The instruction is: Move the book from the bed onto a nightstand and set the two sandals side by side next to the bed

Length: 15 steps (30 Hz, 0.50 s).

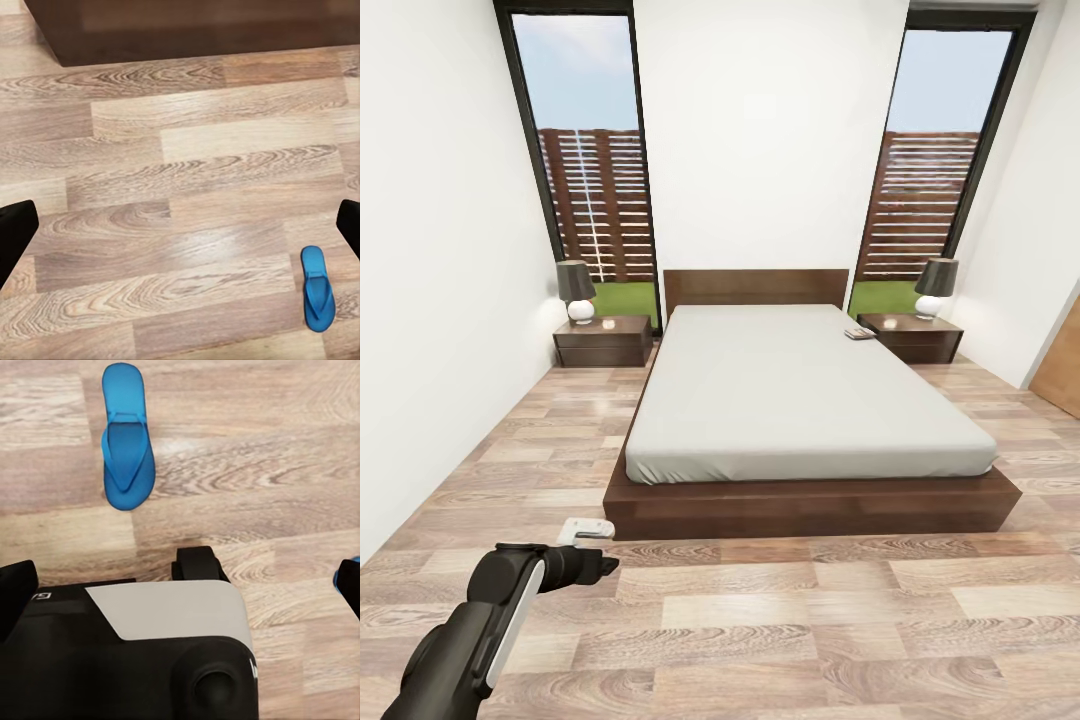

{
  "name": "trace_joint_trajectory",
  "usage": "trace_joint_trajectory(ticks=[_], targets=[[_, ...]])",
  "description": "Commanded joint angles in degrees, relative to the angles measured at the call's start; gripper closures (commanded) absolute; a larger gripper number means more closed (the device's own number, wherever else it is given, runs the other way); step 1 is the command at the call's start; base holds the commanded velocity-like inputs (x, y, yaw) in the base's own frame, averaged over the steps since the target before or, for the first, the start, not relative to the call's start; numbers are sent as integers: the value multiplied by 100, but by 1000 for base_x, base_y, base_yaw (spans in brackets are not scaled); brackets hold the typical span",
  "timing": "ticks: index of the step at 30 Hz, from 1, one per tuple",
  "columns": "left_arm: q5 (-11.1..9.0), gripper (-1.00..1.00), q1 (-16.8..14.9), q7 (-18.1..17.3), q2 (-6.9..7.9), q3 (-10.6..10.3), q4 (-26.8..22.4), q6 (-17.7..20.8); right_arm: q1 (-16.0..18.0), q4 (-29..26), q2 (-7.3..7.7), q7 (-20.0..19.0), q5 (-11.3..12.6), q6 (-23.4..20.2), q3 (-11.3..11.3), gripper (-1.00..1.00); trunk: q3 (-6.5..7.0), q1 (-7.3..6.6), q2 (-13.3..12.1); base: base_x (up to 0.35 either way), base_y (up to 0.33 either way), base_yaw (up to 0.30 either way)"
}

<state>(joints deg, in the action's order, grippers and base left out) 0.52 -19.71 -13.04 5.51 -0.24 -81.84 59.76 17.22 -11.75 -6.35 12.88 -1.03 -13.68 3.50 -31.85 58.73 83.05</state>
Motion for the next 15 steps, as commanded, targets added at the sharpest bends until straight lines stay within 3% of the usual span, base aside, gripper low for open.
trace_joint_trajectory(ticks=[1, 15], targets=[[6, -100, -3, -14, 3, -2, -5, 24, -1, -6, -7, 13, -9, -30, 33, -100, -6, 0, 3, 0, 0, 0], [1, -100, 0, -26, 2, -9, -7, 24, 0, 68, -13, 13, -15, -30, 24, -100, -257, 307, 565, 0, 0, 0]])
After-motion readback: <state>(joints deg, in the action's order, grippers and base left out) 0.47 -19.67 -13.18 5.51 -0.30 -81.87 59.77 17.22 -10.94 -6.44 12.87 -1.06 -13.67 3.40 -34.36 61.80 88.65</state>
